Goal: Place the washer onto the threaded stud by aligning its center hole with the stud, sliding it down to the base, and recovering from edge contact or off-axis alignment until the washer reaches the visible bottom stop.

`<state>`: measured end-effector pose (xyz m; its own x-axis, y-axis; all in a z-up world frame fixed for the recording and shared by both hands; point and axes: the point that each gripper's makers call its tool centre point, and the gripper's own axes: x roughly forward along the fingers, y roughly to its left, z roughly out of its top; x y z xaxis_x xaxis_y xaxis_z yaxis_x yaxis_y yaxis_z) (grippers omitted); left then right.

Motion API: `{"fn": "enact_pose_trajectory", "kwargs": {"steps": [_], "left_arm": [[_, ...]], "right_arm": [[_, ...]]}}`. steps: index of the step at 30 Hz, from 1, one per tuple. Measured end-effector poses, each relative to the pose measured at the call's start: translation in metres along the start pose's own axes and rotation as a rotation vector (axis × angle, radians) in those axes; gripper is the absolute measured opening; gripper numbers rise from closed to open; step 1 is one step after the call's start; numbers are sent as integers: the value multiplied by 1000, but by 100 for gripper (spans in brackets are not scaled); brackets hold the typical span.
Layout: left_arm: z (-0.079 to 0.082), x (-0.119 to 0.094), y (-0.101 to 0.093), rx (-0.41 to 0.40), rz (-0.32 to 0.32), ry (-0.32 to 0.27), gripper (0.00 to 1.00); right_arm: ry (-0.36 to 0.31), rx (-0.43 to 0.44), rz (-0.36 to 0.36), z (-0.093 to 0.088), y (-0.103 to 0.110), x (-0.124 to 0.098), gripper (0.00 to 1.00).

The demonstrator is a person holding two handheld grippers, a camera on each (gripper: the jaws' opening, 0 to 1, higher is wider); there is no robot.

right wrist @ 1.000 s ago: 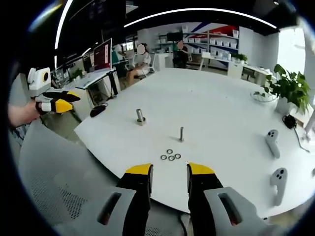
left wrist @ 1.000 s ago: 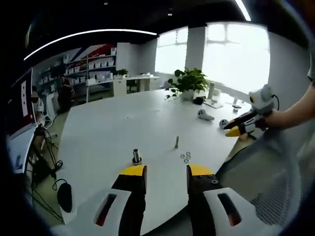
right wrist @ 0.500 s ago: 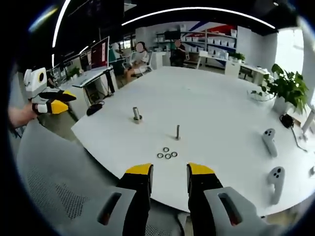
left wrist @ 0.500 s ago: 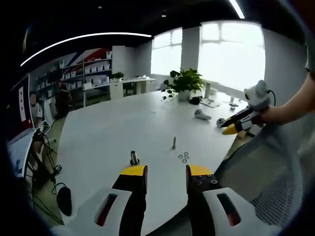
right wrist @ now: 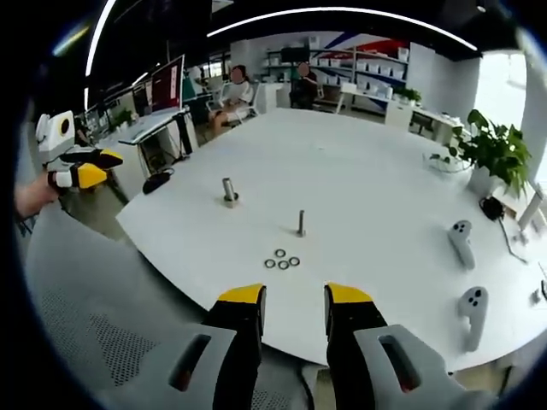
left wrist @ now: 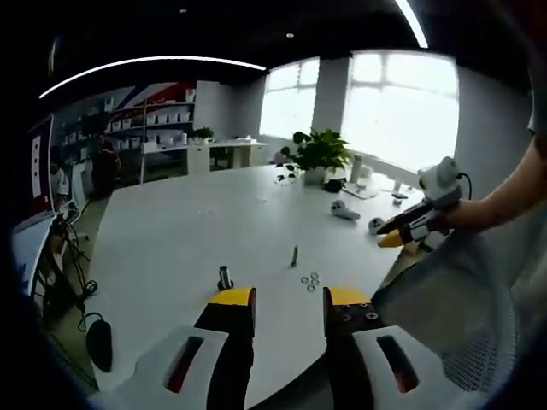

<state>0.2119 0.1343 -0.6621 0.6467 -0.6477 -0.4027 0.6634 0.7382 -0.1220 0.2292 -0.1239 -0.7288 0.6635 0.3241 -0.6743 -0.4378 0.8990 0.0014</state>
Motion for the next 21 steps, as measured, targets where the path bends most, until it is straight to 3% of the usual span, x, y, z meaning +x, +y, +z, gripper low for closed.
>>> {"fn": "enact_pose_trajectory", "kwargs": {"steps": [13,21], "left_arm": [[-6,1,4,47,47,36,31],[-7,2,2,72,44,49,31]], "right_arm": [[-42,33,25,6,3,-4,30],[-28,27,62,4,11,0,30]]}}
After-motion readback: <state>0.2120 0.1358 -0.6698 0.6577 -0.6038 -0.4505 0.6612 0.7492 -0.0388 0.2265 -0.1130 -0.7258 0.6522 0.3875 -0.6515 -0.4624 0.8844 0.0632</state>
